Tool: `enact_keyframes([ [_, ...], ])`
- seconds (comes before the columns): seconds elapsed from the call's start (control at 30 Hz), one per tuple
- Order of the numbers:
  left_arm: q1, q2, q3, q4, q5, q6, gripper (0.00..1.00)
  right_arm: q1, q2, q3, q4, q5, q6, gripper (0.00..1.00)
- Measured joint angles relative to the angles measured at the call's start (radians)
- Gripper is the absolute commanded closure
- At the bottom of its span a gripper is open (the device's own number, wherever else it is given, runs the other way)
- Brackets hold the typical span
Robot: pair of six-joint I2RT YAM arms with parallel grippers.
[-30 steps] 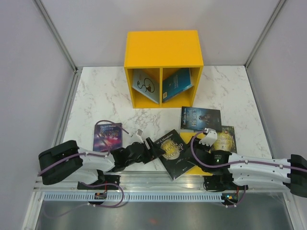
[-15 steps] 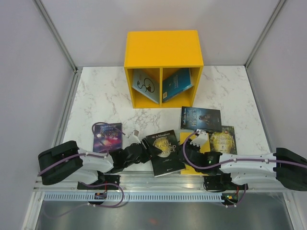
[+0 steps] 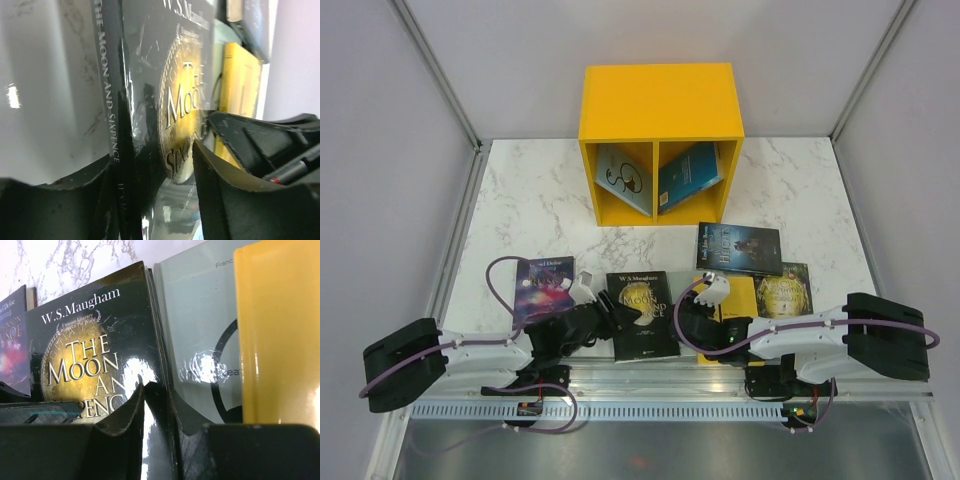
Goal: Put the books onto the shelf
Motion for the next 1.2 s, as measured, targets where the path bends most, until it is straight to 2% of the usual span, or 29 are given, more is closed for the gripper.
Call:
enact_keyframes([
  [0.07, 0.0, -0.029, -0.003, 0.003, 0.002, 0.014, 0.51, 0.0, 0.016, 0.004, 0.023, 0.002, 0.0, 0.89],
  [0.13, 0.0, -0.06, -0.008, 0.002, 0.003, 0.026, 0.75, 0.0, 0.027, 0.008, 0.033, 0.016, 0.0, 0.89],
  [0.17, 0.001, -0.082, -0.011, 0.012, 0.003, 0.025, 0.97, 0.0, 0.033, 0.008, 0.04, 0.026, -0.001, 0.89],
  [0.23, 0.005, -0.13, 0.0, 0.022, 0.003, 0.024, 0.98, 0.0, 0.043, 0.011, 0.063, 0.046, -0.001, 0.9],
  [0.47, 0.008, -0.181, 0.041, -0.132, -0.003, 0.034, 0.98, 0.0, 0.067, 0.016, 0.094, 0.027, -0.001, 0.85],
  [0.53, 0.007, -0.18, 0.088, -0.204, 0.002, 0.063, 0.98, 0.0, 0.047, 0.016, 0.076, 0.02, -0.001, 0.79],
  [0.6, 0.002, -0.172, 0.139, -0.271, 0.005, 0.153, 0.98, 0.004, 0.029, 0.014, 0.034, -0.019, -0.003, 0.75],
  [0.63, 0.001, -0.158, 0.168, -0.309, 0.006, 0.188, 0.98, 0.01, 0.024, 0.009, 0.004, -0.038, -0.003, 0.69],
  [0.73, 0.0, -0.119, 0.269, -0.416, 0.013, 0.269, 0.98, 0.02, -0.02, 0.005, -0.043, -0.062, -0.005, 0.64],
  [0.83, 0.001, -0.107, 0.344, -0.503, -0.005, 0.337, 0.98, 0.023, -0.066, 0.002, -0.108, -0.072, -0.009, 0.64],
  [1.03, 0.001, -0.195, 0.367, -0.617, -0.056, 0.454, 0.98, 0.023, -0.165, -0.033, -0.2, -0.069, -0.01, 0.63],
  [1.2, 0.009, -0.206, 0.446, -0.697, -0.097, 0.508, 0.98, 0.023, -0.22, -0.051, -0.245, -0.065, -0.01, 0.63],
])
